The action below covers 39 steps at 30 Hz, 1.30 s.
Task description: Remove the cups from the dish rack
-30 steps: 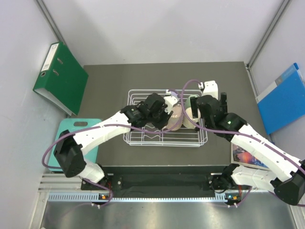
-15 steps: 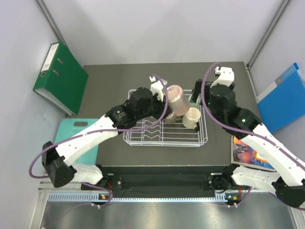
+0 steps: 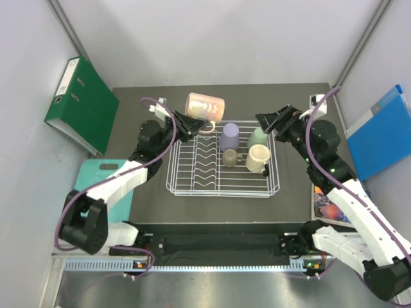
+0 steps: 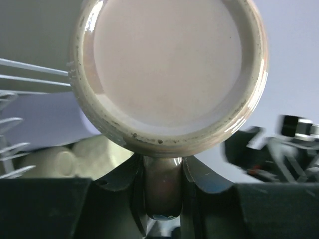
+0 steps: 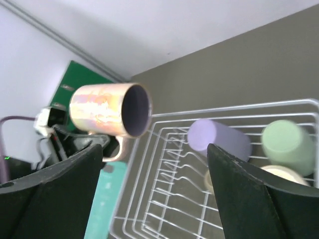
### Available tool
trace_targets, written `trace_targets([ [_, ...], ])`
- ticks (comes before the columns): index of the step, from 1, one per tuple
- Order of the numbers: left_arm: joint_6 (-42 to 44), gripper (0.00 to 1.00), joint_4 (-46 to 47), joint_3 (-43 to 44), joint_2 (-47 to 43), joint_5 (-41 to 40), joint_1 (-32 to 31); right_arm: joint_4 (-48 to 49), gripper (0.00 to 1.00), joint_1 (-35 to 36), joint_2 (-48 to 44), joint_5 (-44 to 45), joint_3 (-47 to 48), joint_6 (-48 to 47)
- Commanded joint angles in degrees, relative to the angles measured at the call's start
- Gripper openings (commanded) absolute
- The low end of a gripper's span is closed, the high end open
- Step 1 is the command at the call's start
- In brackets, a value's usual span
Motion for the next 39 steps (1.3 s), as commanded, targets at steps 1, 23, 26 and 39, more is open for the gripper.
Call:
trace_targets([
  [1,-18.3,0.0,35.53,1.5,2.24,14.71,-0.58,17.17,0.85,-3.1,0.06,-20.19,-4.62,9.96],
  [23,-11.98,0.0,24.64,4.05,1.98,24.66,-4.27,27.02,0.77,-0.99,12.8,-30.4,2.23,11.01],
  [26,-10.57,0.0,23.32,4.84,2.95,24.39,-6.03,28.51,0.72,0.41,16.14,-31.54,3.73,11.98],
  [39,-5.56,0.0,17.44,5.28,4.44,22.81,-8.05,26.5,0.12,1.56,17.21,-29.62,4.43,10.23],
])
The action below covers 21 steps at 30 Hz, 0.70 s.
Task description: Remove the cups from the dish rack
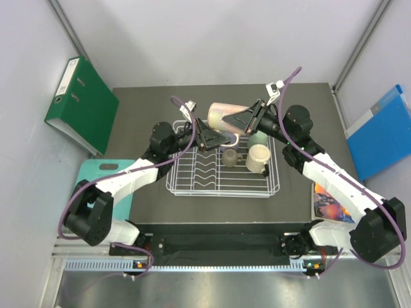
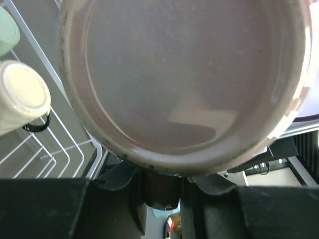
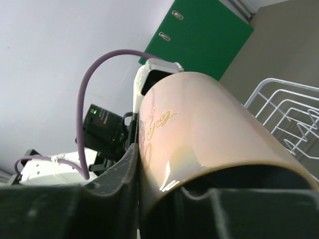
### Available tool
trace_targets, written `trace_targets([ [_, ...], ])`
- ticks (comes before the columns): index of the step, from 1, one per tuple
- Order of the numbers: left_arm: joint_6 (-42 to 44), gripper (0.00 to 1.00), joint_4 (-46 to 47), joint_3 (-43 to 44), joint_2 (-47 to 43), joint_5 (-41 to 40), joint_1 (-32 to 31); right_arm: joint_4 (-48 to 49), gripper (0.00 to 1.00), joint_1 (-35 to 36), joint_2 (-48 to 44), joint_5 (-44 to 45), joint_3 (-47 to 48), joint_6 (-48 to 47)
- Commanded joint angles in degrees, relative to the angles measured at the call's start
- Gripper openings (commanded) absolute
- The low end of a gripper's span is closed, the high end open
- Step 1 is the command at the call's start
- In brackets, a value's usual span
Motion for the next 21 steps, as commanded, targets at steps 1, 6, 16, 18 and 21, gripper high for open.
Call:
trace_targets([
  [1,6.0,0.0,2.46,4.52,-2.18,1.11,-0.99,-1.54,0.03,0.03,-2.03,3.46,3.49,-4.68],
  [6,11.19,0.19,-3.95,6.01,-3.32,-1.0,-0.9,-8.49,0.0,0.03,-5.19,7.66,5.77,-10.3],
  [16,24.55,0.74,-26.89,12.43,-5.6,-7.23,1.9,-31.4,0.0,-2.17,-9.86,24.89,14.91,-20.68],
  [18,24.64,0.75,-29.44,11.91,-6.57,-10.74,2.52,-36.25,0.0,-2.43,-8.81,33.19,19.28,-22.43],
  [21,25.43,0.74,-35.76,12.43,-7.54,-16.79,2.79,-49.6,0.0,-3.13,-4.34,48.65,27.54,-23.58],
])
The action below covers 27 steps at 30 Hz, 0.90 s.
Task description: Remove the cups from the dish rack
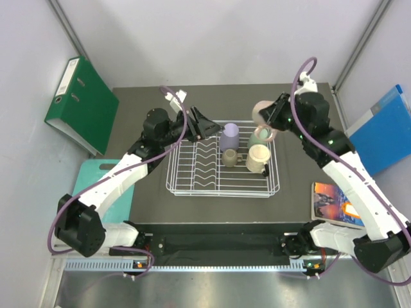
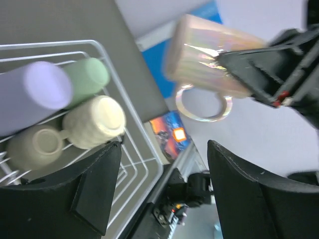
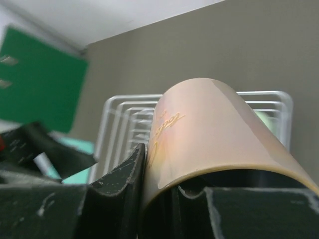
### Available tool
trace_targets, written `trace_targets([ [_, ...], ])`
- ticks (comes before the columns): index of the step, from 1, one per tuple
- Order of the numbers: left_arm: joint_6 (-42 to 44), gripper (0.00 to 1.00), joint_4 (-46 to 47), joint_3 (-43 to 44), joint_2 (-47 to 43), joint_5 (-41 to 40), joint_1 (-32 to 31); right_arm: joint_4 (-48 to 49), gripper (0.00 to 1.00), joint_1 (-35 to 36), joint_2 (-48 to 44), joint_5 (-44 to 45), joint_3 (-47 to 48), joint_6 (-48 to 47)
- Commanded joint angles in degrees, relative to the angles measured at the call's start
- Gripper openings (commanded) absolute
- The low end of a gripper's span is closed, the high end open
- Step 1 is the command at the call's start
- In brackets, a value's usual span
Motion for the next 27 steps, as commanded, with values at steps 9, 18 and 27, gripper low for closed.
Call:
trace_targets([
  [9,10.43,0.68,-32.65,10.58,-0.76,-24.79,0.45,-32.37,0.0,-9.83,20.51,40.32,31.86,-1.45],
  [18,13.24,0.65,-45.24,10.96,-1.45,-37.71,0.45,-33.37,0.0,-18.36,29.35,31.9,25.35,-0.29],
  [27,12.89,0.64,-45.07,7.87,-2.69,-37.28,0.45,-24.15,0.0,-22.85,32.16,27.32,14.87,-0.72],
])
